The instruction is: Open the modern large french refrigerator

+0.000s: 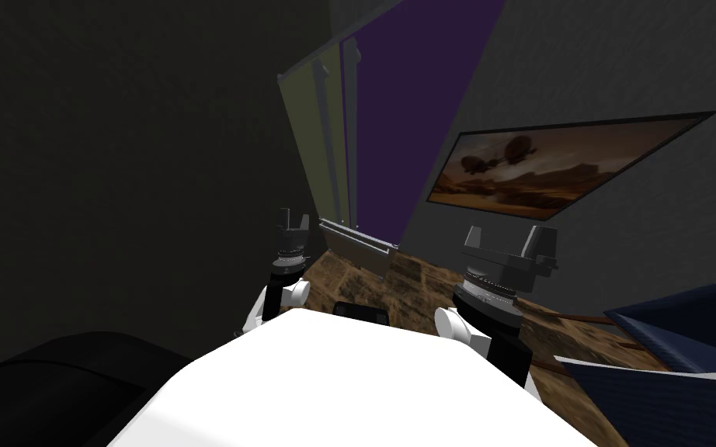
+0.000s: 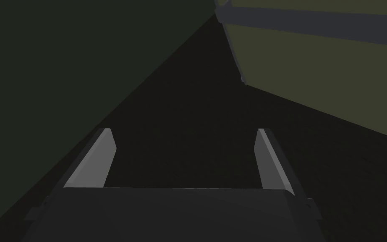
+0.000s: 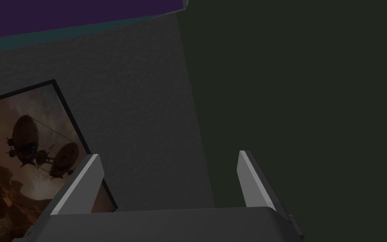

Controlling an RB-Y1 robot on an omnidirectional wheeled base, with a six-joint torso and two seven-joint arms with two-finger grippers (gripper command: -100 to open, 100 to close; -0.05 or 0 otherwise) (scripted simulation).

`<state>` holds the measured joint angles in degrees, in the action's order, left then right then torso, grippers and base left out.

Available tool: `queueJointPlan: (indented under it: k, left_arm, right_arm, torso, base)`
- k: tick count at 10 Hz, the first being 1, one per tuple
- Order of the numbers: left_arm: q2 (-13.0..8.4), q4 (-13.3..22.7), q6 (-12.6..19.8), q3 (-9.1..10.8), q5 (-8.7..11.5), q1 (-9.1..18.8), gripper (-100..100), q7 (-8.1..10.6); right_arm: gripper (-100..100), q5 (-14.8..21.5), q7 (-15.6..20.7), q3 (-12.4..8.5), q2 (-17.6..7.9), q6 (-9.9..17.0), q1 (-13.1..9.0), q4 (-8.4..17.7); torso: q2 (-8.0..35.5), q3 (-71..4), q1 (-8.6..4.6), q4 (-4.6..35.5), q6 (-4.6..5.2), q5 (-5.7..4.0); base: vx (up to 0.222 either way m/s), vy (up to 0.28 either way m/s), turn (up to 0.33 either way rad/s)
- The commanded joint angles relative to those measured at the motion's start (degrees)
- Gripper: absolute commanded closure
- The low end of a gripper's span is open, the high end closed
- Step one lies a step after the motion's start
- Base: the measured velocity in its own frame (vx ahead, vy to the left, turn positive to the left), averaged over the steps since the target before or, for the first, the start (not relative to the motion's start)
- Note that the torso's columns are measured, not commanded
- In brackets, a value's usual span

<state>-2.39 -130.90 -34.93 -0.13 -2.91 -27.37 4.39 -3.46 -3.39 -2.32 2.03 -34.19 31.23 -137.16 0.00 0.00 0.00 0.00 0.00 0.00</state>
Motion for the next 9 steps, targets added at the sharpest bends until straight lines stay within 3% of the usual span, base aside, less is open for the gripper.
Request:
queueJointPlan:
  k: [1, 9]
  left_arm:
    - [0.0, 0.0, 0.0, 0.00, 0.0, 0.0, 0, 0.00]
    - [0.0, 0.0, 0.0, 0.00, 0.0, 0.0, 0, 0.00]
  right_arm:
    - [0, 0.0, 0.0, 0.0, 0.0, 0.0, 0.0, 0.0]
    - [0, 0.0, 0.0, 0.0, 0.0, 0.0, 0.0, 0.0]
  torso:
    - [2.3, -4.7, 0.00, 2.3, 0.00, 0.00]
    - [35.4, -70.7, 0.00, 35.4, 0.00, 0.00]
  base:
    - [0.000, 0.000, 0.000]
    - [0.000, 0.000, 0.000]
